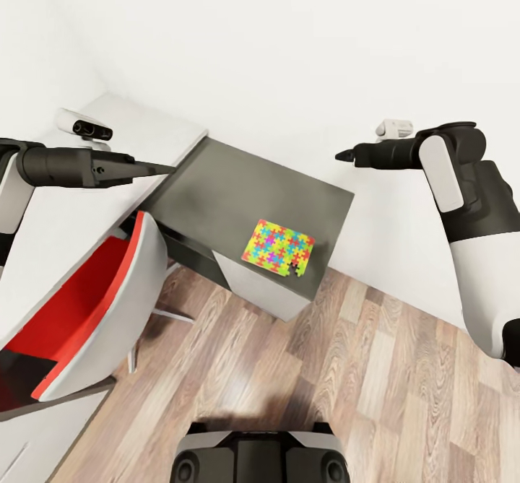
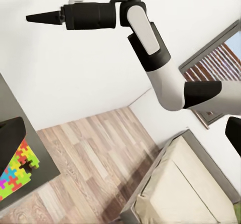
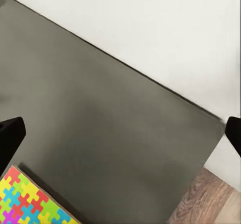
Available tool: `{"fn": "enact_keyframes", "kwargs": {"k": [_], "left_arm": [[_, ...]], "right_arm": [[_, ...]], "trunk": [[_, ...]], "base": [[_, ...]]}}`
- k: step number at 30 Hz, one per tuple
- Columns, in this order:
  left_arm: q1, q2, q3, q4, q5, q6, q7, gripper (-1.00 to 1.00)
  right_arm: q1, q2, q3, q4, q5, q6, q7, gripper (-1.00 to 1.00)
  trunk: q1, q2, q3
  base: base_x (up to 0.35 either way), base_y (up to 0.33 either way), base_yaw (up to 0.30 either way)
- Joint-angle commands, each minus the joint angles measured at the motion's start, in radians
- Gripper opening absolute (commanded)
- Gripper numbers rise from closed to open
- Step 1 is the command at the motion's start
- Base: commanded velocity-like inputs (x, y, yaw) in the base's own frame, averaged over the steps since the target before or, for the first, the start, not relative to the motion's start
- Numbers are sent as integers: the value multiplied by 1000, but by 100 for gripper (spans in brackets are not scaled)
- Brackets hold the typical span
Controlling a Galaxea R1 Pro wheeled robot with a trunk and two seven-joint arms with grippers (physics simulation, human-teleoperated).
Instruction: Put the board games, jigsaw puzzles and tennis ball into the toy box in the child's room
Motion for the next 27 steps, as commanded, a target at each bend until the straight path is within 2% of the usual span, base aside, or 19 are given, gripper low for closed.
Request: {"fn": "enact_keyframes", "kwargs": {"k": [1,11,17,27], "left_arm": [[-1,2,-2,0,3,10,-2,100],[-1,3,-2,0,3,10,-4,100],[-1,3,-2,0,4,10,-4,100],[-1,3,-3,0,4,10,-3,100]], "right_arm": [[-1,-1,2,0,6,3,6,100],[2,-1,2,11,8,3,4,100],[13,0,2,17,8,3,3,100],[28,0,3,17,16,3,1,100]], "trunk": [[1,-2,0],[1,-2,15],[1,-2,23],[1,-2,26]], "base": [[99,188,-209],[44,66,-209],[83,163,-206],[19,100,-51]]}}
